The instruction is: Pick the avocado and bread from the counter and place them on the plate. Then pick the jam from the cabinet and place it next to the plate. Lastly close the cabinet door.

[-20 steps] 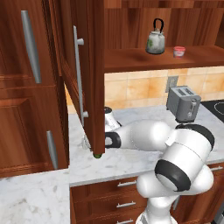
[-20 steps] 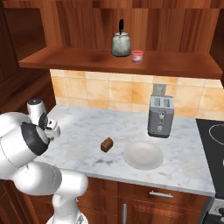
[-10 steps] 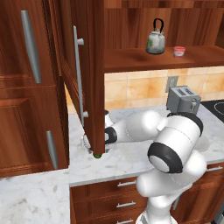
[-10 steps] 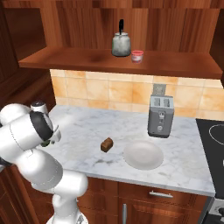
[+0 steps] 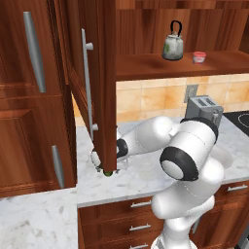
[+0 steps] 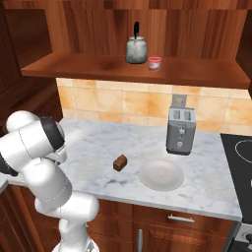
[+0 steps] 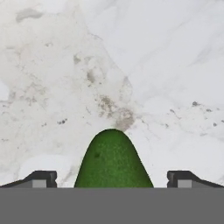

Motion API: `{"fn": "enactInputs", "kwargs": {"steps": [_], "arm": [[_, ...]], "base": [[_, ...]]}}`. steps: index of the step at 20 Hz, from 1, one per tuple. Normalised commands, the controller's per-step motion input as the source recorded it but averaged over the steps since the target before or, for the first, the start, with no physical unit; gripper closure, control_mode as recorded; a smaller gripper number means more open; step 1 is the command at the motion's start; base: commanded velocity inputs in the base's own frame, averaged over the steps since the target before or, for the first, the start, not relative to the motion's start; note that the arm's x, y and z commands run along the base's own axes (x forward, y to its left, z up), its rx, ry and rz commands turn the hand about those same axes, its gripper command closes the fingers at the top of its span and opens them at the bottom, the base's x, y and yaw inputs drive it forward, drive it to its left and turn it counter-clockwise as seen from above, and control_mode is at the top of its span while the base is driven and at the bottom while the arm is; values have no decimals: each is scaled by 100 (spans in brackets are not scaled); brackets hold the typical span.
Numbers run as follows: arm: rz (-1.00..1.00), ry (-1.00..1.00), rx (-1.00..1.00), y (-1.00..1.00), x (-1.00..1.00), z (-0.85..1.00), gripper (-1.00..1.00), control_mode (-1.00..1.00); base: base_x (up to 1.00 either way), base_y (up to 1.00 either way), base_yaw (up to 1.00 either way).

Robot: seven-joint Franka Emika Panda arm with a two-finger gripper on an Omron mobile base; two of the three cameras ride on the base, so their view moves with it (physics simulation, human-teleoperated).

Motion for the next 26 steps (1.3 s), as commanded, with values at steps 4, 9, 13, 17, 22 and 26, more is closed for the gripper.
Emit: {"fn": "enactInputs", "kwargs": {"steps": [4,9,13,17,22,26], "arm": [[-16,4,0,5,1,-15,-100,-100],[-12,3,0,1,5,-15,100,-100],[-6,5,0,-6,-3,-3,100,-100],[-4,2,0,-13,-16,2,100,-100],[0,0,0,-25,-23,18,100,-100],[0,-1,0,-32,-30,25,100,-100]], "base": [[0,0,0],[0,0,0],[0,0,0],[0,0,0],[0,0,0],[0,0,0]]}}
